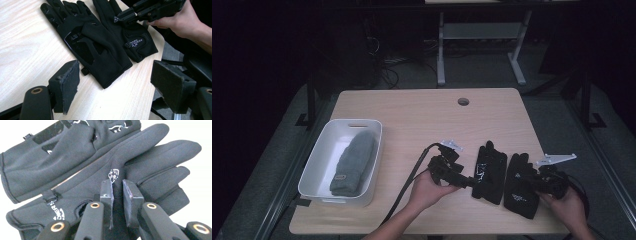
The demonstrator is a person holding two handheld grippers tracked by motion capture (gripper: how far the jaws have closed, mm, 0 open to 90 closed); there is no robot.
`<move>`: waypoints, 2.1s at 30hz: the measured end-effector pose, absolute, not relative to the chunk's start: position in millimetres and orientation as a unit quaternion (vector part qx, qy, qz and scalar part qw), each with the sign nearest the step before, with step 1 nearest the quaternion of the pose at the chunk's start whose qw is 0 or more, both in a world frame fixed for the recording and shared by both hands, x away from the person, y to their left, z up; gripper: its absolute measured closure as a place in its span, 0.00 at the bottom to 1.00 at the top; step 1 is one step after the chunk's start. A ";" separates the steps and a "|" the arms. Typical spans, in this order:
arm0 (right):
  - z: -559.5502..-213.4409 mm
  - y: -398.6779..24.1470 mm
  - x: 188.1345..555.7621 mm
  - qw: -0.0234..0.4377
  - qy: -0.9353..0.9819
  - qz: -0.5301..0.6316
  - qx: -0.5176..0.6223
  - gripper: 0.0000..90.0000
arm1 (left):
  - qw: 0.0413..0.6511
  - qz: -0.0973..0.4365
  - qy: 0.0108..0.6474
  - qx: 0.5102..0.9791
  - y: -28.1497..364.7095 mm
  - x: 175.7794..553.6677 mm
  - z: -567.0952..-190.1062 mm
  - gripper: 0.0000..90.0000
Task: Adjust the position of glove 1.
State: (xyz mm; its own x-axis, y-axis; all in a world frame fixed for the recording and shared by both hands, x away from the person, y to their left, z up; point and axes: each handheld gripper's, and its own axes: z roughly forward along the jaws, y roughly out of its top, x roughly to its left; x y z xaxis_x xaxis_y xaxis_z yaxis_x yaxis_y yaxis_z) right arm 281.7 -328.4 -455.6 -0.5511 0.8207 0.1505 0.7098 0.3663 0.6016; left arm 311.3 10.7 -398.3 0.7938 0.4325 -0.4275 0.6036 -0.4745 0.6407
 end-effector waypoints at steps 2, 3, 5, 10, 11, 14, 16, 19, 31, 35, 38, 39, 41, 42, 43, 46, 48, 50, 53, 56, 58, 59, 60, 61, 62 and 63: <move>-453.5 -330.2 281.4 0.089 0.819 0.324 0.465 0.88 | 0.412 -0.103 0.303 0.853 11.7 312.3 -398.2 0.26; -453.5 -330.2 281.4 0.089 0.819 0.324 0.465 0.88 | 0.412 -0.103 0.303 0.853 11.7 312.3 -398.2 0.26; -447.5 -332.8 279.4 0.087 0.812 0.336 0.470 0.88 | 0.413 -0.104 0.305 0.852 12.4 312.4 -397.9 0.26; -421.1 -335.2 275.4 0.093 0.802 0.364 0.465 0.88 | 0.412 -0.104 0.303 0.853 12.0 311.3 -398.0 0.26; -417.5 -334.5 275.3 0.097 0.802 0.366 0.462 0.88 | 0.412 -0.104 0.303 0.853 12.0 311.3 -398.0 0.26; -403.4 -328.3 275.6 0.098 0.800 0.376 0.456 0.88 | 0.414 -0.103 0.302 0.853 11.9 310.4 -397.6 0.25; -399.3 -325.7 276.5 0.099 0.800 0.380 0.453 0.88 | 0.413 -0.101 0.300 0.854 12.5 310.5 -397.1 0.25; -388.4 -317.0 281.5 0.094 0.798 0.392 0.449 0.88 | 0.413 -0.102 0.302 0.853 13.4 310.3 -396.1 0.25; -397.1 -265.6 324.8 0.063 0.791 0.403 0.455 0.87 | 0.413 -0.104 0.309 0.850 22.7 310.8 -398.3 0.25; -407.1 -253.3 330.2 0.065 0.799 0.386 0.457 0.84 | 0.411 -0.110 0.313 0.849 23.1 309.6 -403.2 0.25; -412.2 -250.0 330.5 0.064 0.803 0.371 0.461 0.82 | 0.408 -0.111 0.314 0.850 22.6 309.5 -406.4 0.25; -413.8 -249.6 330.4 0.061 0.803 0.370 0.464 0.82 | 0.407 -0.114 0.314 0.850 21.9 309.6 -408.8 0.25; -418.5 -251.6 329.0 0.060 0.802 0.366 0.469 0.75 | 0.399 -0.120 0.315 0.853 18.9 309.4 -414.7 0.26; -419.5 -252.6 328.6 0.059 0.802 0.368 0.468 0.73 | 0.397 -0.121 0.316 0.853 17.4 309.1 -416.7 0.26; -420.2 -253.7 327.5 0.057 0.801 0.367 0.470 0.70 | 0.397 -0.123 0.317 0.853 16.0 308.6 -418.4 0.26; -421.1 -255.2 325.2 0.061 0.803 0.362 0.468 0.71 | 0.392 -0.124 0.318 0.854 12.6 308.0 -422.3 0.26; -423.2 -258.0 323.1 0.061 0.804 0.361 0.469 0.72 | 0.391 -0.128 0.322 0.853 10.0 307.6 -425.4 0.26; -425.6 -263.3 320.0 0.056 0.804 0.360 0.470 0.79 | 0.389 -0.133 0.324 0.852 6.7 307.5 -429.2 0.26; -430.7 -265.8 316.3 0.059 0.809 0.359 0.462 0.85 | 0.382 -0.139 0.326 0.853 0.4 307.7 -436.0 0.27; -437.3 -265.9 313.1 0.051 0.813 0.351 0.462 0.89 | 0.379 -0.143 0.328 0.854 -2.7 308.2 -439.6 0.28; -441.6 -265.2 309.8 0.040 0.811 0.349 0.468 0.90 | 0.375 -0.147 0.329 0.854 -5.5 308.7 -442.7 0.29; -443.6 -264.9 308.9 0.036 0.811 0.350 0.468 0.90 | 0.370 -0.147 0.329 0.856 -7.1 309.5 -444.9 0.29; -444.9 -264.8 308.4 0.035 0.812 0.350 0.465 0.89 | 0.366 -0.147 0.331 0.857 -8.3 309.9 -446.2 0.29; -444.9 -264.8 308.4 0.035 0.812 0.350 0.465 0.89 | 0.366 -0.147 0.331 0.857 -8.3 309.9 -446.2 0.29; -446.3 -265.2 308.2 0.026 0.813 0.355 0.461 0.85 | 0.363 -0.145 0.335 0.857 -9.3 310.8 -447.8 0.29; -446.3 -265.2 308.2 0.026 0.813 0.355 0.461 0.85 | 0.363 -0.145 0.335 0.857 -9.3 310.8 -447.8 0.30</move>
State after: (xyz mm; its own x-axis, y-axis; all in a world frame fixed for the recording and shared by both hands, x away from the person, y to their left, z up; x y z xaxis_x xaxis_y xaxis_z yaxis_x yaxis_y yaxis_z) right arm 308.2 -265.2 -446.3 -0.5735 0.7683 0.2842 0.7310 0.3234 0.6009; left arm 310.8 -9.3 -447.8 0.7327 0.4691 -0.4931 0.6806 -0.5108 0.5253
